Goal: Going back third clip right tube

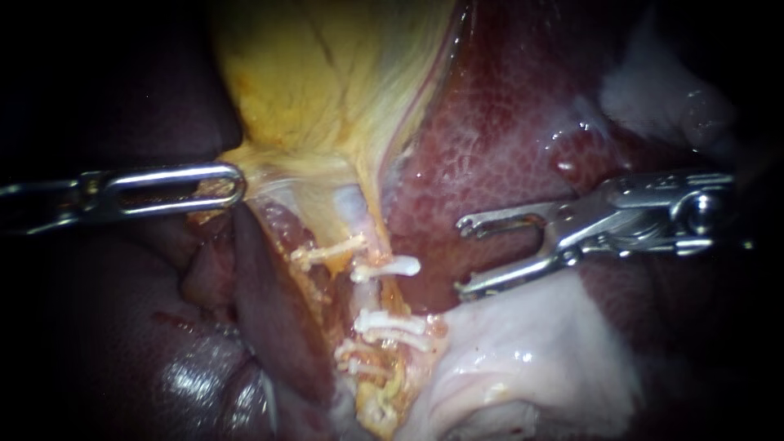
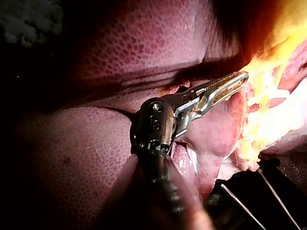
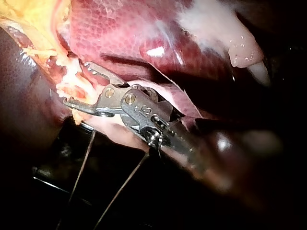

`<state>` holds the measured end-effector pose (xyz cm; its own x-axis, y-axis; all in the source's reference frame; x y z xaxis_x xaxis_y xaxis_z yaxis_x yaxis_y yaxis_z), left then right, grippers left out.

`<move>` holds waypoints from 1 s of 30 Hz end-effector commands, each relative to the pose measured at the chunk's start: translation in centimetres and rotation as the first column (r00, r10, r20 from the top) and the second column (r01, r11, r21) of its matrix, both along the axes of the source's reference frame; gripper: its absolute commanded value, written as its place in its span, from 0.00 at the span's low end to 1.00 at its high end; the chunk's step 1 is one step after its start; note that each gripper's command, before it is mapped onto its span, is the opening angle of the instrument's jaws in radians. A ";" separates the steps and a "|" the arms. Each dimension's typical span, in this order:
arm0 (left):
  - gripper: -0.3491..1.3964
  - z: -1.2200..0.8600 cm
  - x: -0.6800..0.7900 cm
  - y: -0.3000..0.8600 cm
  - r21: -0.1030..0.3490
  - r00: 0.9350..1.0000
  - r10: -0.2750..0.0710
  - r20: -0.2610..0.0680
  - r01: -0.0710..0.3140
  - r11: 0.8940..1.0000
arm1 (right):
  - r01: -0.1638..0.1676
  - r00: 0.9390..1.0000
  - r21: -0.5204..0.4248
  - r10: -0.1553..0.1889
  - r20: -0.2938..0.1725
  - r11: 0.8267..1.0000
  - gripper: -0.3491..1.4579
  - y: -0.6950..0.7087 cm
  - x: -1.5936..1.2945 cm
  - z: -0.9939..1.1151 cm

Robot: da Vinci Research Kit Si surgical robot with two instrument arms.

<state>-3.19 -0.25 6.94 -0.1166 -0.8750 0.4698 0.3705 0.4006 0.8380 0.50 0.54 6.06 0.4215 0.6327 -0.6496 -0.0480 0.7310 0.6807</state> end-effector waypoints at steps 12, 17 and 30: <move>0.00 0.44 -0.51 -0.19 -0.012 1.000 0.025 -0.002 -0.025 1.000 | 0.019 1.000 -0.023 -0.019 -0.025 1.000 0.52 -0.02 -0.01 -0.10; 0.00 0.59 -0.85 -0.21 -0.010 0.999 0.041 0.003 -0.041 0.999 | 0.030 0.999 -0.031 -0.032 -0.044 0.999 0.52 -0.05 0.00 -0.04; 0.00 0.68 -1.06 -0.28 -0.006 0.998 0.067 0.010 -0.067 0.998 | 0.035 0.997 -0.027 -0.037 -0.062 0.999 0.52 -0.07 0.00 -0.03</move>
<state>-4.25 -0.53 7.63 -0.0621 -0.8784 0.4740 0.3355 0.4289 0.8388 0.50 0.48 6.03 0.4018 0.5998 -0.6920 0.0214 0.7493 0.6619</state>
